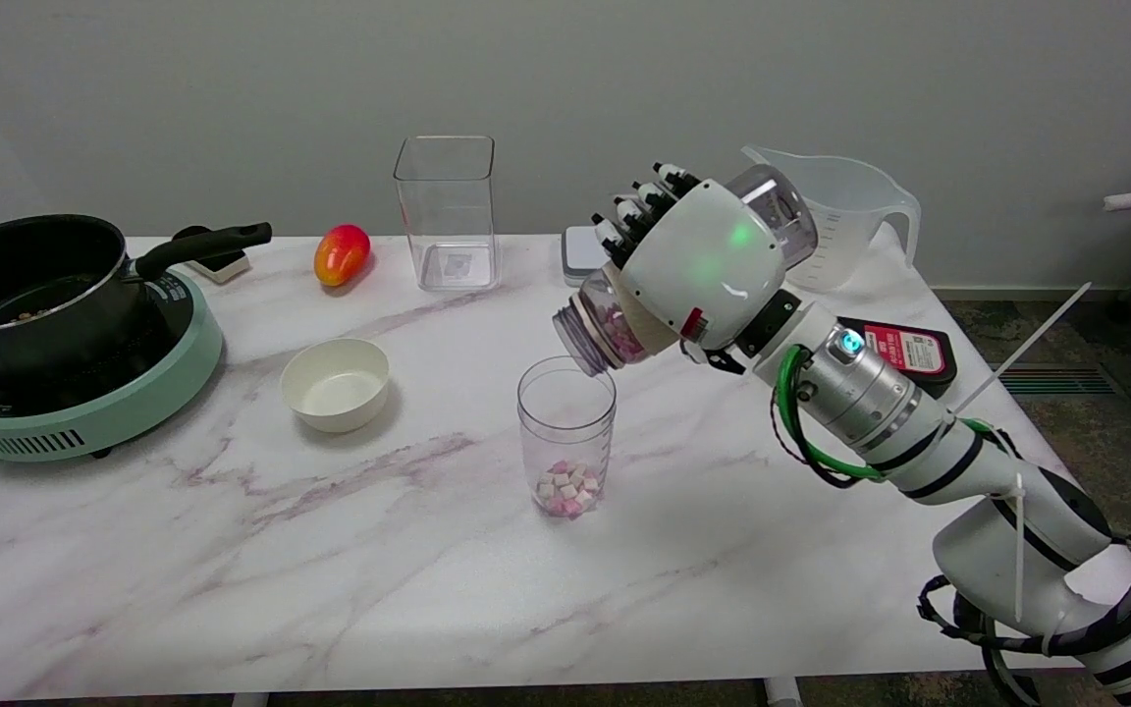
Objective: Pour the contents of the bottle into the measuring cup.
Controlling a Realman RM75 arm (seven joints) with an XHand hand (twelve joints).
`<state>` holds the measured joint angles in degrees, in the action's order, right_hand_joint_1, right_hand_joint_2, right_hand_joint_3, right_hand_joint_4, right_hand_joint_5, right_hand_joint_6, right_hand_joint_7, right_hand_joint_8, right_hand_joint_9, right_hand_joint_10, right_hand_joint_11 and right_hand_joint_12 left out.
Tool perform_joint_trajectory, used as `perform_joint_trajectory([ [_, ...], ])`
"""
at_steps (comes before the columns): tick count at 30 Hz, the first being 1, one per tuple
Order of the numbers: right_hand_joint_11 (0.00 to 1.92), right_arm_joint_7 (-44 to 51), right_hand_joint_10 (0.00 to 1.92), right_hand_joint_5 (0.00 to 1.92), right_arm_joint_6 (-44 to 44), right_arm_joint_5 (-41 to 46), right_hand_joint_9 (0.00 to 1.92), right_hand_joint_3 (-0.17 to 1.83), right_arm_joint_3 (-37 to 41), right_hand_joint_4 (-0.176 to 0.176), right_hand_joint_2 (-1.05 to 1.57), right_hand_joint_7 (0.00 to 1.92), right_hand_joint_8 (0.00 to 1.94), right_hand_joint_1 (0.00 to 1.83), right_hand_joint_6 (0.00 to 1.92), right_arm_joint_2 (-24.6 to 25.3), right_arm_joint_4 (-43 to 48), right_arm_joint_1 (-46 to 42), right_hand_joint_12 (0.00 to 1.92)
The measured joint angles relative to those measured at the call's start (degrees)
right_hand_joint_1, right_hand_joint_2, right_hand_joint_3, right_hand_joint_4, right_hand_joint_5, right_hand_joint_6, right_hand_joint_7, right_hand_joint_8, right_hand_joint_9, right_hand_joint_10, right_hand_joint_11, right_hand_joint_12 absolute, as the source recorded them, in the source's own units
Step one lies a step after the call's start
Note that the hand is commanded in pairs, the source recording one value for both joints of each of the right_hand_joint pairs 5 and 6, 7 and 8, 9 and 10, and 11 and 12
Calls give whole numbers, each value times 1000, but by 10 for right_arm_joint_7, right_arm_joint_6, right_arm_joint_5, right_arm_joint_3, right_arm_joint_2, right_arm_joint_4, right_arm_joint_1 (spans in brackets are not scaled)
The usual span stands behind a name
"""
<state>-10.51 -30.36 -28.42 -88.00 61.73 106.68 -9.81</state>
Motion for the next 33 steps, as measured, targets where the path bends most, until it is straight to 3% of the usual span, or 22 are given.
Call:
perform_joint_trajectory([
  [33,1398,-15,1615,1920,-3,-63,1615,196,-9,0,1571,1920,1920,1286,1920,4,0,2,1398],
])
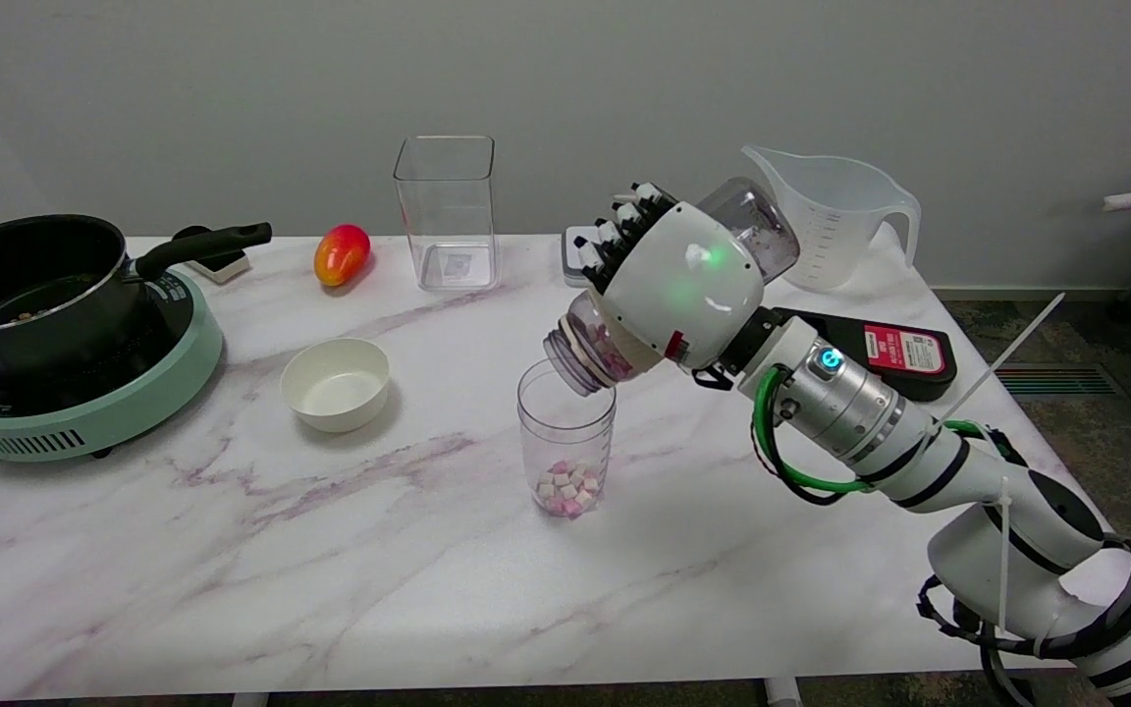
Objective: Pour the contents of the bottle into the measuring cup.
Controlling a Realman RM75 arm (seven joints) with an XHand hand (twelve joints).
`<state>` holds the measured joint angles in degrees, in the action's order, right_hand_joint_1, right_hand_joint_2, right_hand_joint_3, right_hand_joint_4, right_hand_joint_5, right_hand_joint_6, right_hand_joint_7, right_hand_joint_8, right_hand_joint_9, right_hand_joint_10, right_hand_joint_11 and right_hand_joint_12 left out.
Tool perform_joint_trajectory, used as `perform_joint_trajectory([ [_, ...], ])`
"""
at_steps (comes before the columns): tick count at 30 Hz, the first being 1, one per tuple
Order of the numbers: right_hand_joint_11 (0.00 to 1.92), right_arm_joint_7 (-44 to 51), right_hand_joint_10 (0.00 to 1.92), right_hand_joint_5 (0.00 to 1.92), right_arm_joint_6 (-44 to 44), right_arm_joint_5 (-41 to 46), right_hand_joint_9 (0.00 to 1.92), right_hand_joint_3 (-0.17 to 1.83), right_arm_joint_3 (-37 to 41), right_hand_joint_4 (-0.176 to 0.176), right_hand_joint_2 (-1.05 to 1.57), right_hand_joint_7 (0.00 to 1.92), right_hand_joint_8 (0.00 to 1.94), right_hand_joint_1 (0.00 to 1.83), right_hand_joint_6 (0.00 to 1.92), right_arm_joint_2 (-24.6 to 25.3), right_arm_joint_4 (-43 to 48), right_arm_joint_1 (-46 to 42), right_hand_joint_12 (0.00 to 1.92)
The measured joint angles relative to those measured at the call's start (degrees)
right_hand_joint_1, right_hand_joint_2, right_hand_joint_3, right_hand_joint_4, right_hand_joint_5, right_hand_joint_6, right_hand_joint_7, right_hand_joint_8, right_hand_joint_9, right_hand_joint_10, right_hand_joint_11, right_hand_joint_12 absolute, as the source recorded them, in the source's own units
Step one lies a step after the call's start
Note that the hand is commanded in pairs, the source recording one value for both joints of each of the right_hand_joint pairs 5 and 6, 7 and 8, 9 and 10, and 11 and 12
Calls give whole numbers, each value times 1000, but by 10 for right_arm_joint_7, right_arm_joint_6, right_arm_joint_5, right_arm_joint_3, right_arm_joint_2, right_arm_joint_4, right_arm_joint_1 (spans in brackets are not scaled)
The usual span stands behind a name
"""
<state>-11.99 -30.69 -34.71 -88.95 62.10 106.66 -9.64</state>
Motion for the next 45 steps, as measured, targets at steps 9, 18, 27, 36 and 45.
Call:
perform_joint_trajectory([
  [9,1399,-3,1617,1920,-11,-7,1617,197,-1,0,1571,1920,1920,1285,1920,-2,1,6,1399],
  [18,1400,-12,1616,1920,-26,-17,1616,198,5,0,1571,1920,1920,1285,1920,-5,4,15,1400],
  [27,1396,-30,1603,1920,-33,-33,1603,202,19,0,1571,1920,1920,1274,1920,-8,4,22,1396],
  [36,1396,-46,1601,1920,-35,-46,1601,203,28,0,1571,1920,1920,1275,1920,-9,4,25,1396],
  [45,1396,-54,1600,1920,-35,-52,1600,204,32,0,1571,1920,1920,1275,1920,-10,4,27,1396],
])
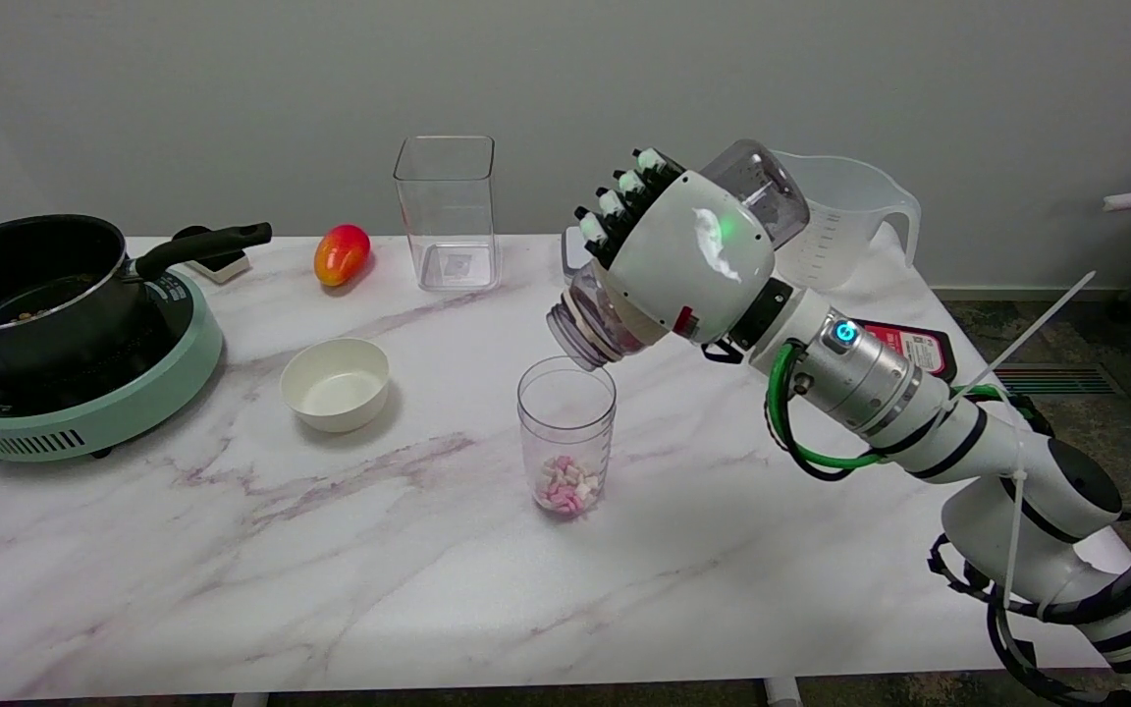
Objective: Pour the contents of the bottle into the measuring cup.
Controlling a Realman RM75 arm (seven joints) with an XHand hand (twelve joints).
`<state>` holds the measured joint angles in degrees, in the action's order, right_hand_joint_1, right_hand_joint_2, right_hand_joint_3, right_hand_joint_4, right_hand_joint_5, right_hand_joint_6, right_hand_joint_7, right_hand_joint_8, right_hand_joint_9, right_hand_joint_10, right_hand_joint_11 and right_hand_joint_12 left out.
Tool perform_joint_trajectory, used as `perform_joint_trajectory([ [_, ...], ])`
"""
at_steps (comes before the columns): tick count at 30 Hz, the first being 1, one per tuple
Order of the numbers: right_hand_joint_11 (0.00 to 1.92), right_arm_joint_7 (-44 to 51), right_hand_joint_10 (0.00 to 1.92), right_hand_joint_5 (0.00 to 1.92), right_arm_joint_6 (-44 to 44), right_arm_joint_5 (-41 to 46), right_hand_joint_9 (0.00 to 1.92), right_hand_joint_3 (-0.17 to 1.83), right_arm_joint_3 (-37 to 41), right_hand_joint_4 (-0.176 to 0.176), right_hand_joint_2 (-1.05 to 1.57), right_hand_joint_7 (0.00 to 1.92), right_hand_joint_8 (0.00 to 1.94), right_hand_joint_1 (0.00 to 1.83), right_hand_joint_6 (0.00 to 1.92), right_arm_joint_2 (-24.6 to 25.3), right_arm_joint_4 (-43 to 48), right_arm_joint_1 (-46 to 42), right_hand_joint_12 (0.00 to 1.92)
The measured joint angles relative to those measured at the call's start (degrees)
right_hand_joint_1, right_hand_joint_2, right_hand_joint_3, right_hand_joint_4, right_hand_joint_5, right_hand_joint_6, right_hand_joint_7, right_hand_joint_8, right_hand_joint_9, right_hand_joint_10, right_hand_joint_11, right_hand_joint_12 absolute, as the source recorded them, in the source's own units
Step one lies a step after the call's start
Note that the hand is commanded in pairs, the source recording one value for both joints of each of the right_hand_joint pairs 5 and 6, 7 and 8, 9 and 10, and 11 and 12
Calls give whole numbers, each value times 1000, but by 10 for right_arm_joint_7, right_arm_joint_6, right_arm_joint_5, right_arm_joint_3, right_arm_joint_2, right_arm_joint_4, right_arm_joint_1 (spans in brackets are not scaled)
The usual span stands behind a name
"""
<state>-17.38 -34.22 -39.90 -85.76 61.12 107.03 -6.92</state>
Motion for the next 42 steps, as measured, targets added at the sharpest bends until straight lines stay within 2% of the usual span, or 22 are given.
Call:
perform_joint_trajectory([
  [42,1402,-7,1624,1920,-32,-4,1624,203,5,0,1571,1920,1920,1284,1920,-3,3,11,1402],
])
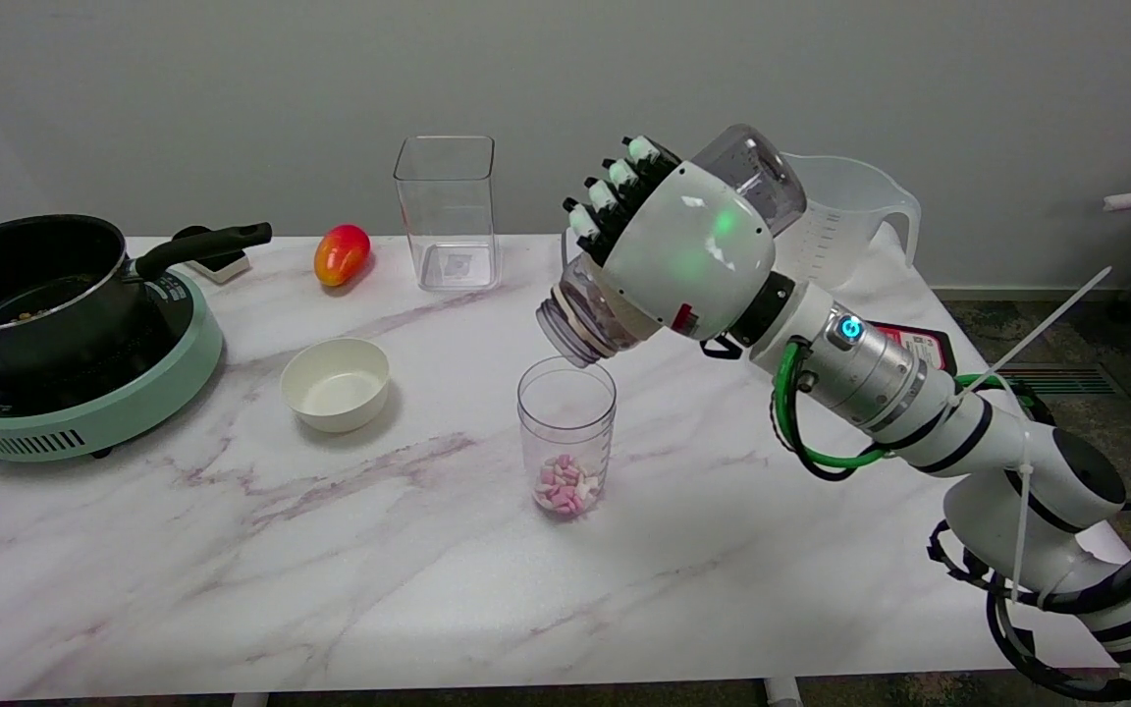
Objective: Pour the contents of the bottle into the measuring cup.
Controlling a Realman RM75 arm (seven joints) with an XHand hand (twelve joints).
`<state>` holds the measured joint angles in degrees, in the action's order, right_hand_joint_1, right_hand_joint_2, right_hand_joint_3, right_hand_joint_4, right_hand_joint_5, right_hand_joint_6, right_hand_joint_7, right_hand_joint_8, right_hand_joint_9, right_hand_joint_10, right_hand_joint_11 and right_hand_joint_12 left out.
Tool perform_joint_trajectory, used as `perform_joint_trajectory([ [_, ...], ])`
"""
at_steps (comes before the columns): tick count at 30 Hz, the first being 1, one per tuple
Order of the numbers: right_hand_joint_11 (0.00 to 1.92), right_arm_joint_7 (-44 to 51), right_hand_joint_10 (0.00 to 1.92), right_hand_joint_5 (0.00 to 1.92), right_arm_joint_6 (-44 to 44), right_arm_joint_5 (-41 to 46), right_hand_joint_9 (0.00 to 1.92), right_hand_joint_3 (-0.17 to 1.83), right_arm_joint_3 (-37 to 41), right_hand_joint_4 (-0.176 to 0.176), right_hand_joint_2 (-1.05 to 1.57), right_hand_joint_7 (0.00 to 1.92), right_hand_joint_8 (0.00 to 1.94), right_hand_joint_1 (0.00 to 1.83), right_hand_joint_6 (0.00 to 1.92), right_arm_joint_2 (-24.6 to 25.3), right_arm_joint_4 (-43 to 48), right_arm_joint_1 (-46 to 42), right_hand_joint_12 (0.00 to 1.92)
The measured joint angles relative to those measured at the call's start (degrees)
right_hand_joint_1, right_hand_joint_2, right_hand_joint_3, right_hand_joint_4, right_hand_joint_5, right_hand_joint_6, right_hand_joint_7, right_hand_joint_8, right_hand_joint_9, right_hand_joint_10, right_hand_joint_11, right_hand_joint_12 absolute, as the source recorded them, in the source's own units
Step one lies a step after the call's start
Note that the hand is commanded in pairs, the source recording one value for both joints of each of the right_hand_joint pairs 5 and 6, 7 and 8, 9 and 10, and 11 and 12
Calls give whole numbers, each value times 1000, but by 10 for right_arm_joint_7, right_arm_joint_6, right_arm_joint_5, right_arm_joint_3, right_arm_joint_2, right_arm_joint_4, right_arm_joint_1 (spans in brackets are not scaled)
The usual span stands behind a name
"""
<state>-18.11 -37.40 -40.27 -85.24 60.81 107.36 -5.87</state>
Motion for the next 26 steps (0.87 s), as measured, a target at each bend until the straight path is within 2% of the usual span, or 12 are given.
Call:
perform_joint_trajectory([
  [26,1405,-6,1640,1920,10,-21,1640,198,-15,0,1571,1920,1920,1294,1920,3,-6,-11,1405],
])
